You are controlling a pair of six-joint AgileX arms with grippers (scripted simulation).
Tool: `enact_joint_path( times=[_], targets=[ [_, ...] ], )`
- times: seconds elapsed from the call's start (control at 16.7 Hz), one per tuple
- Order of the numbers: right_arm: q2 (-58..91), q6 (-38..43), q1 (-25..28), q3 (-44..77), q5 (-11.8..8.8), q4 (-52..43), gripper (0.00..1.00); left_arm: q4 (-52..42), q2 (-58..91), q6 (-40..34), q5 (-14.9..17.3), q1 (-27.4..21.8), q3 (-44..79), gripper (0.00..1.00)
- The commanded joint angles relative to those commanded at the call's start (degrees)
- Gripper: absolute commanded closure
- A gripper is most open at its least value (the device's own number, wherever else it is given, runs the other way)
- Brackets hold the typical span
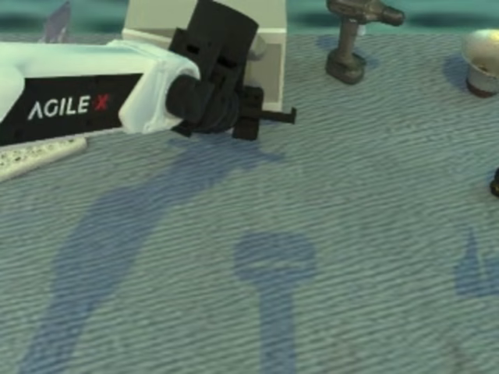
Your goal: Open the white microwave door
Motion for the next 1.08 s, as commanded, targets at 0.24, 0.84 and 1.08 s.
enact_joint_path(
  times=[0.24, 0.84, 1.08],
  targets=[
    [0.0, 0.0, 0.0, 0.0, 0.0, 0.0, 0.0, 0.0, 0.0, 0.0, 0.0, 0.0, 0.0, 1.0],
    [0.0, 0.0, 0.0, 0.0, 0.0, 0.0, 0.0, 0.0, 0.0, -0.2, 0.5, -0.4, 0.0, 1.0],
    [0.0, 0.0, 0.0, 0.0, 0.0, 0.0, 0.0, 1.1, -1.5, 2.0, 1.8, 0.4, -1.9, 1.0]
  ],
)
